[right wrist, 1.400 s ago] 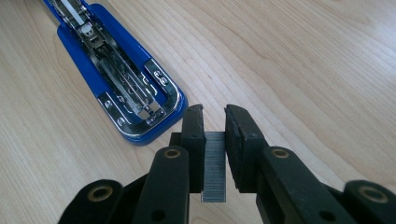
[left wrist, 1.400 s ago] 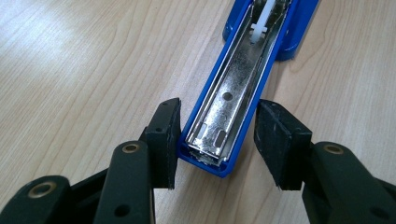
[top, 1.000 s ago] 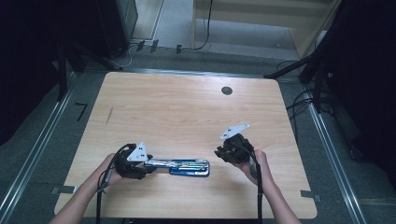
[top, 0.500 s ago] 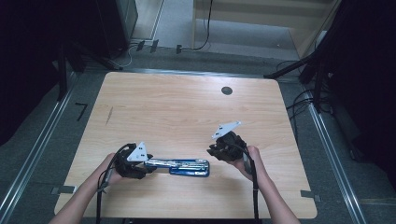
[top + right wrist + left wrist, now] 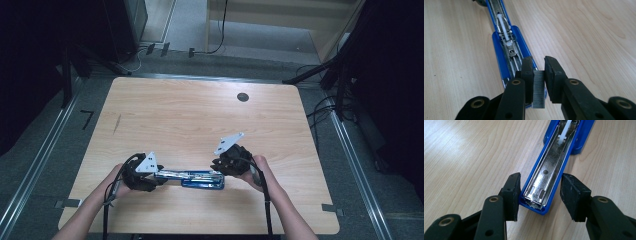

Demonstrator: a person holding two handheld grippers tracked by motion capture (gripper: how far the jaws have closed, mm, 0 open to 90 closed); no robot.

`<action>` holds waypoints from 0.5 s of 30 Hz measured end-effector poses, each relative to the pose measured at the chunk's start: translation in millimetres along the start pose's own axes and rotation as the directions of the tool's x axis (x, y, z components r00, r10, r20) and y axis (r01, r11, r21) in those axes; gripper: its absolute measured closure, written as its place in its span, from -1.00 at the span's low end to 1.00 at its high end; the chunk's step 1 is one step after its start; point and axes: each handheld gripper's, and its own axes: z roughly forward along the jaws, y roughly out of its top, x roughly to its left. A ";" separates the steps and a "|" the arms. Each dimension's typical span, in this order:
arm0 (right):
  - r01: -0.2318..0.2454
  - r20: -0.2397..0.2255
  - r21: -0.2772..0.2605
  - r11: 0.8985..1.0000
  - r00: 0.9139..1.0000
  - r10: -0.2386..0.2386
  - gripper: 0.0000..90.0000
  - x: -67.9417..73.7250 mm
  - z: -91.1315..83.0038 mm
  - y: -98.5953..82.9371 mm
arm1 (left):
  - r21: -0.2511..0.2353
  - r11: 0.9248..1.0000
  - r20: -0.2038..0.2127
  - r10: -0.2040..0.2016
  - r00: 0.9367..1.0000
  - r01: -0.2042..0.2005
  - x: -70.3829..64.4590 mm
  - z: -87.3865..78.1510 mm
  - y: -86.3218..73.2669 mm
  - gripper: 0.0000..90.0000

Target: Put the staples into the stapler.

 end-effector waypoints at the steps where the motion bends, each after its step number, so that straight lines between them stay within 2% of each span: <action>1: 0.010 -0.005 -0.002 1.000 1.000 -0.010 0.77 0.5 1.1 0.5 | 0.000 1.000 0.000 0.001 1.000 -0.001 0.1 -0.3 0.0 0.17; 15: 0.087 -0.064 0.002 0.996 0.994 -0.086 0.77 3.6 16.6 4.3 | -0.003 1.000 0.000 0.001 1.000 -0.001 0.1 -1.4 0.4 0.17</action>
